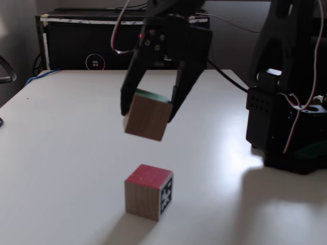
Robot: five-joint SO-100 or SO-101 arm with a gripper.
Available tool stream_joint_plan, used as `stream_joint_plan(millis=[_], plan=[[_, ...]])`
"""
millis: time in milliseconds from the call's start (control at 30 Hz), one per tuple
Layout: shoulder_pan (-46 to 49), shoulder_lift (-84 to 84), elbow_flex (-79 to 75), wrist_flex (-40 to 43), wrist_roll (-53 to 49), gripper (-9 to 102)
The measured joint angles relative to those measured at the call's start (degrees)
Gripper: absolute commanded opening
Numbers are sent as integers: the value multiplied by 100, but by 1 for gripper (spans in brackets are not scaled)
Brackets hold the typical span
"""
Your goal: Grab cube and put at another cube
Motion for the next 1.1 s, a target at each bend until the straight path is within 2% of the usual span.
stream_joint_plan(millis=[200, 733, 1100], plan=[[-281, -536, -88, 18, 70, 10], [-211, -1292, -202, -132, 70, 12], [-281, -1327, -202, -290, 70, 20]])
